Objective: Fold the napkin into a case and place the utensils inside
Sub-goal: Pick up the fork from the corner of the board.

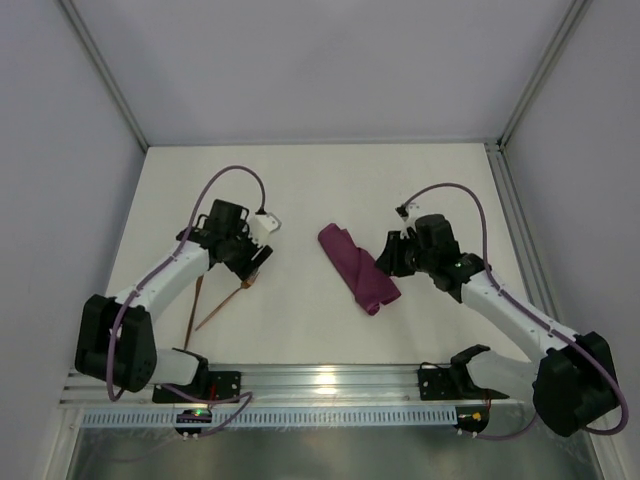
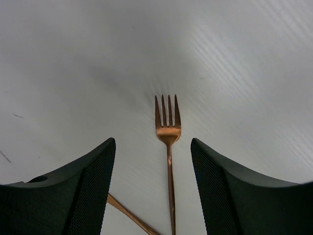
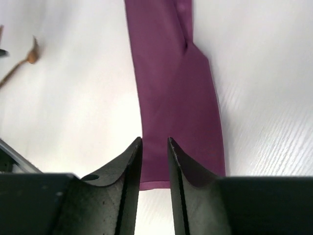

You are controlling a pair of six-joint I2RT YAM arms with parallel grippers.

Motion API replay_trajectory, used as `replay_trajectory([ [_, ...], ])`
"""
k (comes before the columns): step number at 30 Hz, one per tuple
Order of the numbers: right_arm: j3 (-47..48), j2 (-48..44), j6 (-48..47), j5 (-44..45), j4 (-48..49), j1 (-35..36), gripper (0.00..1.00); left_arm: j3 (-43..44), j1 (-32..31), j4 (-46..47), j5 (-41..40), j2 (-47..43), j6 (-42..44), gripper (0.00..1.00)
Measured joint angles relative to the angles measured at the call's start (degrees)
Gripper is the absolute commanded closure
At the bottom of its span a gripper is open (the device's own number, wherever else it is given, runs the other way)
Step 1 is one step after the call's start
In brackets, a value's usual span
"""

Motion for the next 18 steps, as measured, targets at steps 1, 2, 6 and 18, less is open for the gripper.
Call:
replay_trajectory([
  [1,1.62,-1.16,-0.50,0.39,-0.66,0.07,0.67,-0.57,0.68,-0.72,-0.24,1.64,0.46,0.35],
  [2,2.69,-2.03,-0.81,0.70,-0.98,0.13,0.66,-1.03,1.53,-1.55,-0.31,3.34,0.81,0.35],
  [6,5.68,-4.83,-2.27,2.10,-2.12,0.39,0.66,-3.56,3.74,-4.44,-0.57,6.45,1.90,0.35],
  [18,4.66,-5.20,-3.85,4.11,-4.98,0.50,0.66,-6.75,3.82,-5.09,-3.85,8.57,2.27,0.99],
])
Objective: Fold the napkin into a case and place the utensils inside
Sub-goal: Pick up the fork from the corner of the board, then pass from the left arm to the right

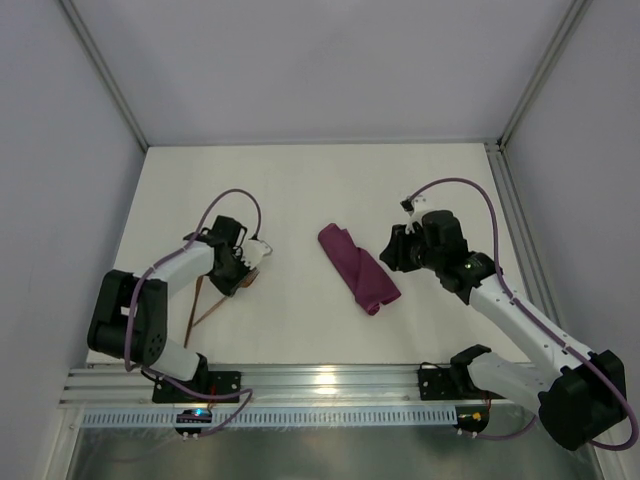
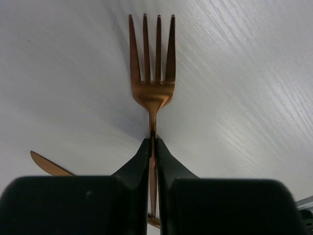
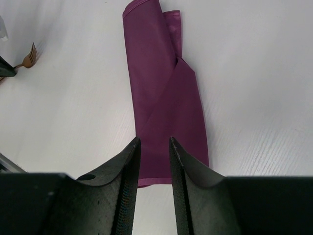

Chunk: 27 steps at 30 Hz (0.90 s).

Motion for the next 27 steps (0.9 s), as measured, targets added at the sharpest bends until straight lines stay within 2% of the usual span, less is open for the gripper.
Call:
replay_trajectory([
  [7,0.11,0.00,-0.72,1.51,0.00,0.09,0.66,1.70,0.42,-0.57,2.56,0.83,-1.62,1.00],
  [12,3.13,1.01,-0.96,1.51,0.13,0.28,0.65,4.76,0.44,-0.79,5.44,-5.09,-6.69,1.00],
  [15,7.19,3.61,0.11,1.03,2.78,2.19,0.64,10.91,0.79,0.59,8.63,-9.75,-12.92,1.00],
  [22,16.09,13.68,1.42,-0.35,12.55,13.68,0.61,20.31,1.53,7.28,11.85,-17.07,-29.16,1.00],
  [27,21.59,21.07,1.81,-0.94,19.17,20.63,0.49,21.07,2.03,8.46,14.16,-16.74,-41.18,1.00],
])
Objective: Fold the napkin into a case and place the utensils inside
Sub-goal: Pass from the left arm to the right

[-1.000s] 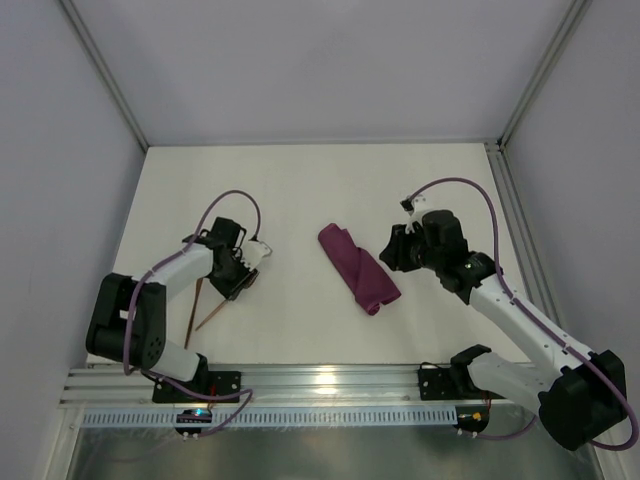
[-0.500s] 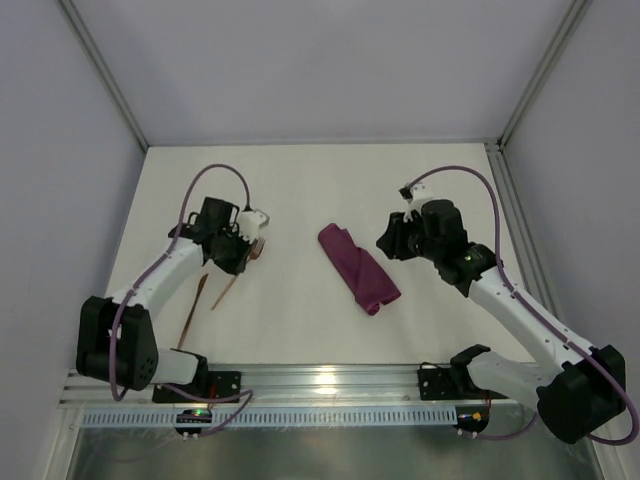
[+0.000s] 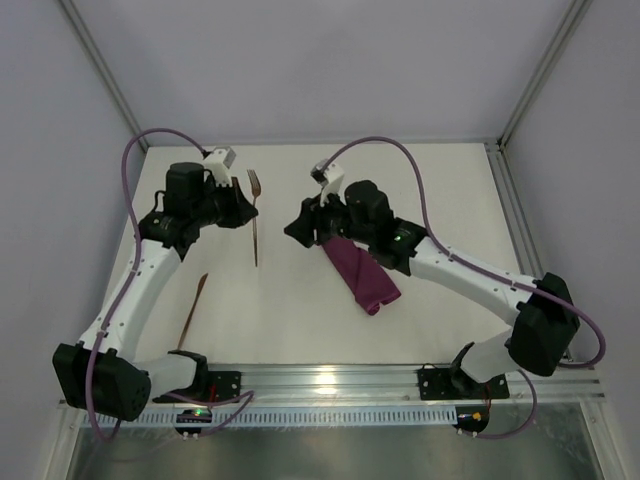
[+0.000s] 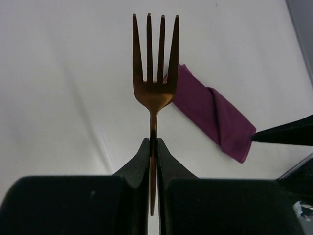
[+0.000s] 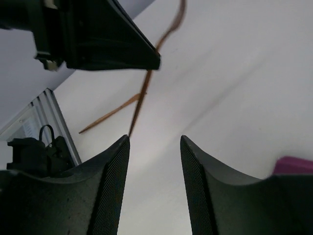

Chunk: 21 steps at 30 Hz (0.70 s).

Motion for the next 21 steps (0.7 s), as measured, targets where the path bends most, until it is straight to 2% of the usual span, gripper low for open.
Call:
replay_trajectory([
  [6,10.95,11.47,1.33,-1.92,5.70,5.16,0.47,0.63,0.22,0.04,1.90,0.57,-9.20,1.00],
  [14,12.66,18.58,4.02,-0.42,6.03,6.34,0.48,1.18,0.33,1.16,2.54,0.55,-13.44,1.00],
  [16,12.66,19.04,4.20,0.22,5.75,6.36,0.56,1.18,0.50,1.16,2.78,0.55,-14.08,1.00],
  [17,12.66,19.15,4.37,0.28,5.75,6.34,0.73,1.18,0.61,1.20,2.95,0.55,-14.38,1.00],
  [20,12.66,19.52,5.03,-0.11,6.12,6.34,0.97,1.18,0.68,1.68,3.17,0.55,-14.78,1.00],
  [21,12.66,19.63,5.33,0.33,6.05,6.34,0.97,1.18,0.72,1.60,3.28,0.50,-14.67,1.00],
])
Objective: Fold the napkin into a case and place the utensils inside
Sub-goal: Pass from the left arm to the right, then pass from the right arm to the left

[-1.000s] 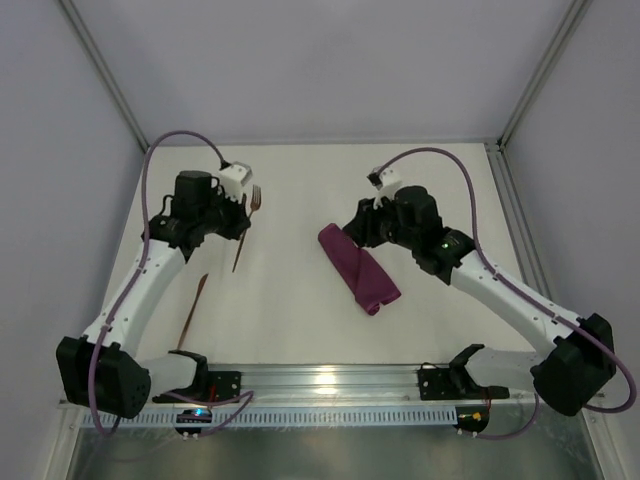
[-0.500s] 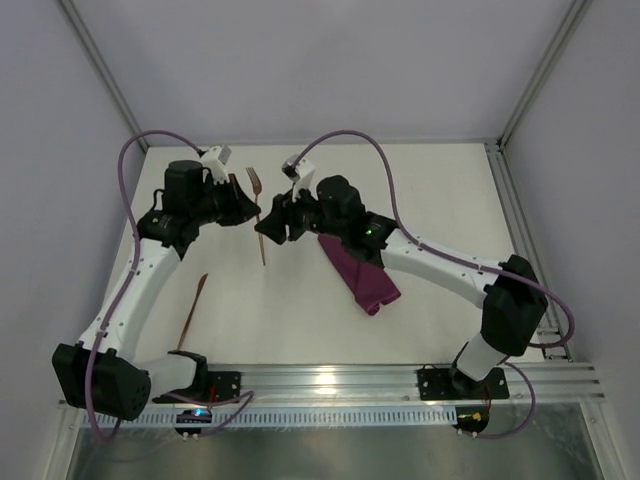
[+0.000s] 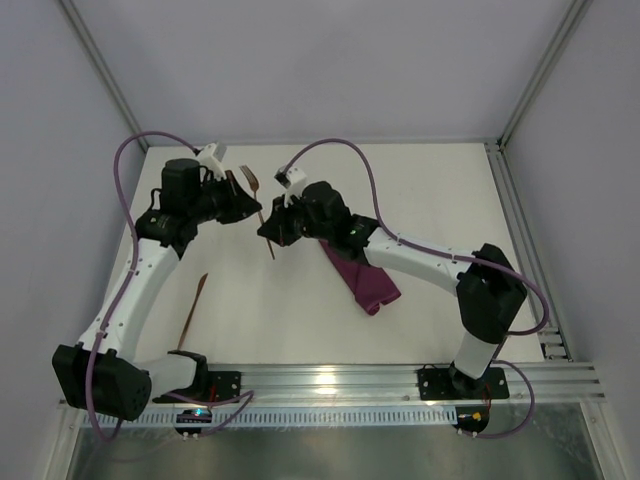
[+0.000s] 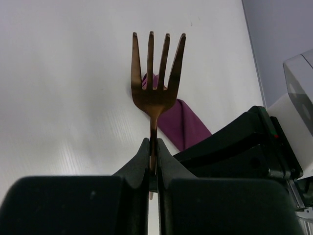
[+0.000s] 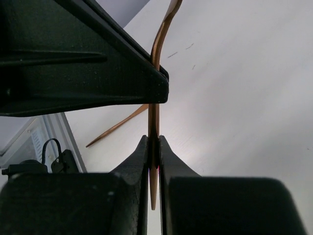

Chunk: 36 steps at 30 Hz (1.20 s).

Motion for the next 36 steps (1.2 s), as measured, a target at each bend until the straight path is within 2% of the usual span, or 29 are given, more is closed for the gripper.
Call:
replay_trajectory([
  [1,-0.02,0.11,0.39,-0.42,0.15,-0.24,0.97,0.00,0.11,-0.04,0.09,-0.09,0.15,0.99],
  [2,-0.07,0.15,0.76,-1.01,0.48,-0.57,0.97,0.00,0.24,0.22,0.33,-0.07,0.26,0.91],
  [3,-0.22,0.15,1.29,-1.84,0.74,-0.81,0.97,0.00,0.26,0.33,0.61,-0.07,0.68,0.80],
  [4,-0.55,0.15,2.12,-3.02,1.40,-1.31,0.97,0.00,0.26,0.24,0.74,-0.15,1.60,0.55],
  [6,-1.55,0.15,3.23,-6.23,2.54,-2.40,0.97,0.00,0.26,-0.07,1.14,-0.39,4.07,0.43],
  [9,-2.82,0.15,4.00,-10.91,2.19,-4.52,0.97,0.00,0.26,-2.56,0.94,-1.29,9.86,0.37],
  [12,-3.76,0.15,4.00,-14.45,1.84,-6.36,0.97,0.46,0.26,-8.09,-0.28,-3.15,18.10,0.37],
  [15,-4.31,0.15,3.74,-18.03,0.59,-7.74,0.97,1.84,0.26,-14.38,-1.14,-6.03,29.97,0.39],
  [17,-4.26,0.15,2.86,-20.55,-1.42,-8.13,0.97,2.78,0.26,-18.60,-1.25,-8.55,40.72,0.39],
  [21,-4.26,0.15,2.03,-24.48,-5.14,-8.11,0.97,5.99,-0.31,-27.21,-1.70,-12.94,66.16,0.27],
  [22,-4.37,0.15,2.05,-25.18,-5.60,-8.07,0.97,5.88,-0.90,-28.09,-1.81,-14.29,73.20,0.26],
  [26,-5.53,0.09,2.34,-27.45,-5.64,-8.02,0.97,-0.90,-7.98,-26.01,-2.34,-21.53,102.03,0.34],
  [28,-6.03,0.09,2.64,-28.63,-5.55,-8.02,0.97,-3.96,-13.70,-25.29,-2.73,-22.69,111.99,0.35],
  [30,-6.14,0.09,2.91,-29.70,-5.46,-8.02,0.97,-4.39,-19.61,-24.87,-3.67,-20.11,118.18,0.35],
  [32,-6.14,0.09,3.15,-30.75,-5.33,-8.02,0.97,-3.72,-22.95,-23.23,-4.09,-15.50,121.81,0.35],
  [36,-6.16,0.09,3.30,-32.44,-5.35,-8.02,0.97,-2.12,-24.17,-20.74,-5.14,-5.51,125.22,0.40],
])
